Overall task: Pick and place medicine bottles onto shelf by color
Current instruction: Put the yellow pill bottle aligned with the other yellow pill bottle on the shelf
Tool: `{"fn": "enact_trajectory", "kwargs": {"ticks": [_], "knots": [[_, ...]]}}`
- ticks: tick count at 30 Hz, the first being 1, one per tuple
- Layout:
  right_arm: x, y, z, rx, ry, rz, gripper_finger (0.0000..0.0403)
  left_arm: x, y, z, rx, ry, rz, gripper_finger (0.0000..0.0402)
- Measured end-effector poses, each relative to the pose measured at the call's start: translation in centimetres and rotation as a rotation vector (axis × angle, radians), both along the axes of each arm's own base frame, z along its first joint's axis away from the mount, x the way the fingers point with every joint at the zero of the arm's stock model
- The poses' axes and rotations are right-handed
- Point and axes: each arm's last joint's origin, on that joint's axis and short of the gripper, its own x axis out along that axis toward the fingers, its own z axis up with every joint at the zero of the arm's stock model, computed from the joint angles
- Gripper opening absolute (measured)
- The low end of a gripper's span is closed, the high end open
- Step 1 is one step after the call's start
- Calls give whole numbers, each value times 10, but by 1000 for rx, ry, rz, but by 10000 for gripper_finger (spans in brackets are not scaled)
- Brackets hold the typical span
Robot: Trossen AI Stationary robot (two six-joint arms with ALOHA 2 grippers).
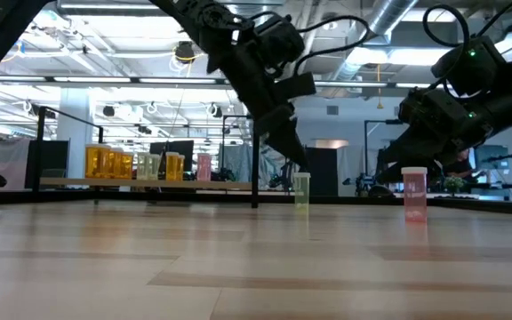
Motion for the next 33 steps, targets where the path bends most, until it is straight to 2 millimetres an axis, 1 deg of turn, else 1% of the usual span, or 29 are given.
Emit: {"fn": "enact_trajectory", "kwargs": {"ticks": [2, 4, 5, 6, 8, 10, 13, 15, 17, 24, 29, 33], "knots": [[0, 0, 0, 0, 0, 0, 327, 2, 0, 8, -1, 11, -2, 270], [0, 0, 0, 0, 0, 0, 327, 11, 0, 13, 11, 3, -15, 270], [0, 0, 0, 0, 0, 1, 327, 12, 0, 15, 11, 25, -13, 270], [0, 0, 0, 0, -1, 0, 327, 13, 0, 12, 4, 70, -11, 270], [0, 0, -1, 3, 11, 0, 327, 23, 2, 10, 3, 76, -13, 270], [-1, 0, -2, 4, 18, 0, 327, 25, 3, 5, -17, 142, -18, 270], [-2, 0, -3, 9, 36, 0, 327, 35, 5, -2, -13, 151, -22, 270], [-2, 0, -4, 12, 48, 0, 327, 37, 5, -7, -14, 185, -17, 270], [-2, 1, -5, 13, 53, 0, 327, 41, 7, -8, -2, 173, -9, 270], [-3, 1, -6, 16, 65, 0, 327, 40, 10, -9, 29, 193, 21, 270], [-3, 1, -6, 16, 65, 0, 327, 33, 20, -12, -15, 243, 63, 270], [-3, 1, -6, 16, 65, 0, 327, 32, 22, -12, -25, 242, 71, 270]]}}
